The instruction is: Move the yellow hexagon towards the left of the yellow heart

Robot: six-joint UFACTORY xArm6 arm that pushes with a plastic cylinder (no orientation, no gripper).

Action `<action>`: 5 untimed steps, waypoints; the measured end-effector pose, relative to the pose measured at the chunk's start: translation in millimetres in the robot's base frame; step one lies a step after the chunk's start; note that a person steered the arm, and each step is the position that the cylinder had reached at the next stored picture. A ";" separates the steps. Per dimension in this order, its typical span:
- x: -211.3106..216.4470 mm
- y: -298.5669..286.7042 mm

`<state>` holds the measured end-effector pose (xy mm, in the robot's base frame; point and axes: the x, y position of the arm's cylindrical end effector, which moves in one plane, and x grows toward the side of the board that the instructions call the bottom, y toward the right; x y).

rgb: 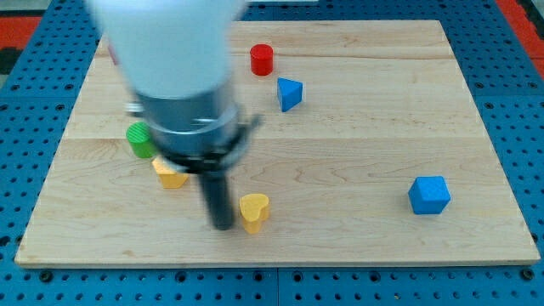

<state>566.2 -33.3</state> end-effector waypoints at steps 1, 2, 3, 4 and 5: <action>-38.0 91.4; -16.8 79.1; 10.0 -27.8; -21.1 -114.9; -59.3 -145.3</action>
<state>506.9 -178.6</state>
